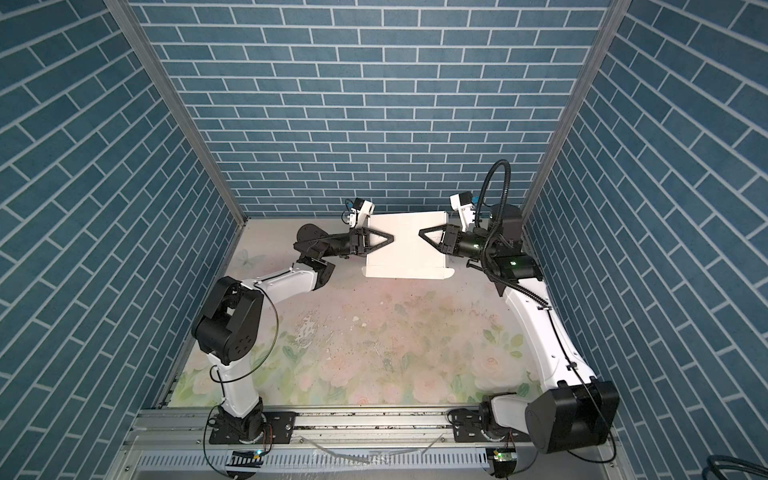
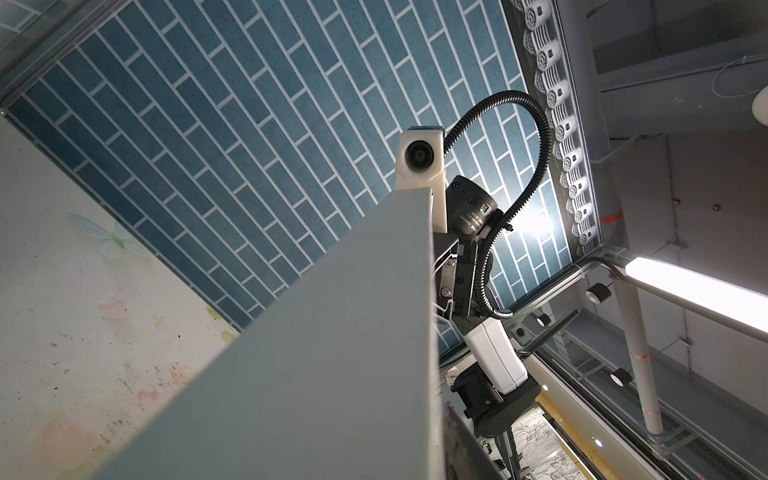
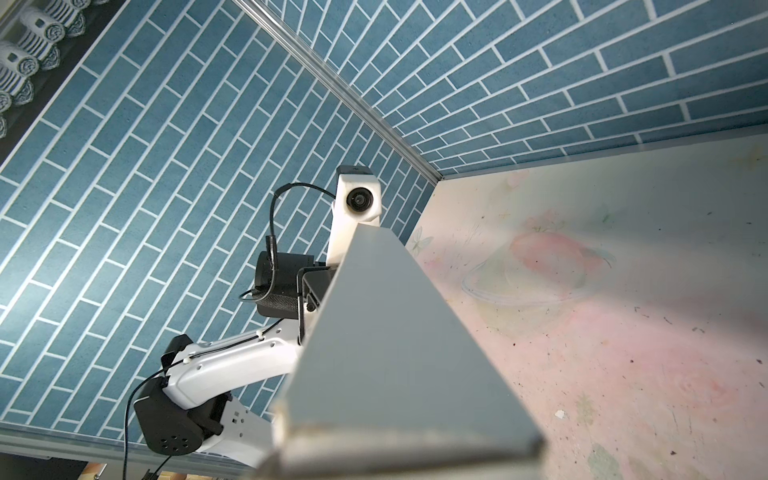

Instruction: Fold the paper box

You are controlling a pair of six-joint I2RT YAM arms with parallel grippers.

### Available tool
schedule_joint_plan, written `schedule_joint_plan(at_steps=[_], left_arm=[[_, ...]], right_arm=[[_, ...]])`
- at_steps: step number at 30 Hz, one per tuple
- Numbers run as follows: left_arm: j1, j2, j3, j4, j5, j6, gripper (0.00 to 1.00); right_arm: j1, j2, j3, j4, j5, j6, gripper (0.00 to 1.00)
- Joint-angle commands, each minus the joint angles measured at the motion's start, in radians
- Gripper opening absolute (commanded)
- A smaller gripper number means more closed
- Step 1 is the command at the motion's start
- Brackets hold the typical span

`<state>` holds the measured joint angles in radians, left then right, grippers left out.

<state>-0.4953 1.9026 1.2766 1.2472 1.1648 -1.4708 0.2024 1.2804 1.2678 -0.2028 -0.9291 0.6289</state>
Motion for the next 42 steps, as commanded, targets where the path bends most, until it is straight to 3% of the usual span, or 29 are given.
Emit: schedule_joint_plan(at_steps=[1, 7, 11, 21, 26, 35, 42], left_arm=[[-0.059, -0.017, 0.074, 0.156, -0.009, -0.028, 0.47], [-0.059, -0.011, 0.079, 0.159, -0.002, -0.041, 0.30], [-0.058, -0.007, 0.080, 0.158, -0.011, -0.049, 0.26], [-0.026, 0.010, 0.070, 0.158, -0.046, -0.062, 0.20], [0.028, 0.008, 0.041, 0.158, -0.056, -0.086, 0.18], [0.118, 0.007, -0.041, 0.155, -0.094, -0.189, 0.17], [0.150, -0.039, -0.145, -0.083, -0.133, -0.210, 0.16]], right_arm=[[0.026, 0.048, -0.023, -0.053, 0.098, -0.035, 0.11], [0.026, 0.053, -0.016, -0.053, 0.096, -0.034, 0.12], [0.026, 0.048, -0.018, -0.053, 0.097, -0.032, 0.16], [0.022, -0.010, -0.014, -0.092, 0.135, -0.063, 0.54], [0.001, -0.068, -0.004, -0.143, 0.168, -0.091, 0.68], [-0.037, -0.135, 0.064, -0.276, 0.205, -0.180, 0.72], [-0.039, -0.186, 0.077, -0.299, 0.329, -0.288, 0.73]])
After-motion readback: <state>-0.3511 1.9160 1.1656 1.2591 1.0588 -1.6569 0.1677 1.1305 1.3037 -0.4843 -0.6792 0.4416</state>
